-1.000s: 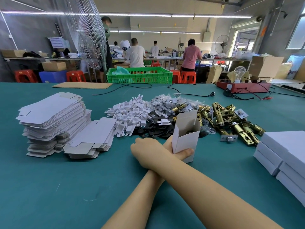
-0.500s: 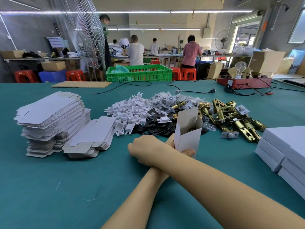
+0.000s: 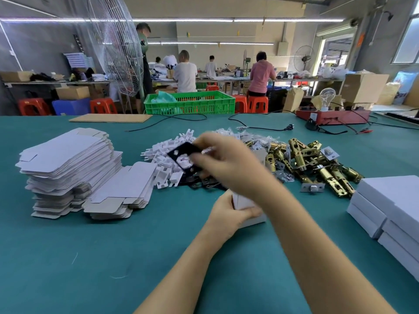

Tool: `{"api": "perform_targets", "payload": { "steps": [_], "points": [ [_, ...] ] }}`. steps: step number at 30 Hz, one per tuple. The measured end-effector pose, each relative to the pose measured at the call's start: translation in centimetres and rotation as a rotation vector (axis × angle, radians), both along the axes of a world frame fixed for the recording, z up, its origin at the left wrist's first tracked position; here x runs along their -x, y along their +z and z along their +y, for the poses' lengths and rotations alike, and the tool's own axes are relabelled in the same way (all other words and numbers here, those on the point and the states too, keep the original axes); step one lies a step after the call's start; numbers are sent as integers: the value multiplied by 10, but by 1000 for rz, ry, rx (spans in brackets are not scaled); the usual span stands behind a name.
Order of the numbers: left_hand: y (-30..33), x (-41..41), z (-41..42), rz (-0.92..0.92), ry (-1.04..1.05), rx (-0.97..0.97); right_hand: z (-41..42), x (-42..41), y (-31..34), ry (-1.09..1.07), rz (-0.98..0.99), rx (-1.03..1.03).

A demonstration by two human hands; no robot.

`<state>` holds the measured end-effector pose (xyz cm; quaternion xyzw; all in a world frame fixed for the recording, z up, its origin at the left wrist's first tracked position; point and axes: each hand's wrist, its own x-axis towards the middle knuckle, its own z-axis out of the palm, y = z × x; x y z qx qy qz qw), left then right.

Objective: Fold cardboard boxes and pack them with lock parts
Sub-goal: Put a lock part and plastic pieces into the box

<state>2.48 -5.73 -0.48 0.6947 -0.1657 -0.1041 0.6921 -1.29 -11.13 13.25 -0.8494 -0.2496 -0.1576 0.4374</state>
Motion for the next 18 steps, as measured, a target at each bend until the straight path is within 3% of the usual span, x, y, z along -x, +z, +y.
{"api": "perform_targets", "payload": {
  "steps": [3, 10, 18],
  "points": [
    [0, -3, 1, -15, -28, 8, -41, 21, 35, 26, 19, -123],
    [7, 0, 3, -6, -100, 24, -107, 25, 34, -224, 121, 256],
    [8, 1, 3, 5, -117, 28, -92, 11, 23, -188, 129, 330]
  ]
}}
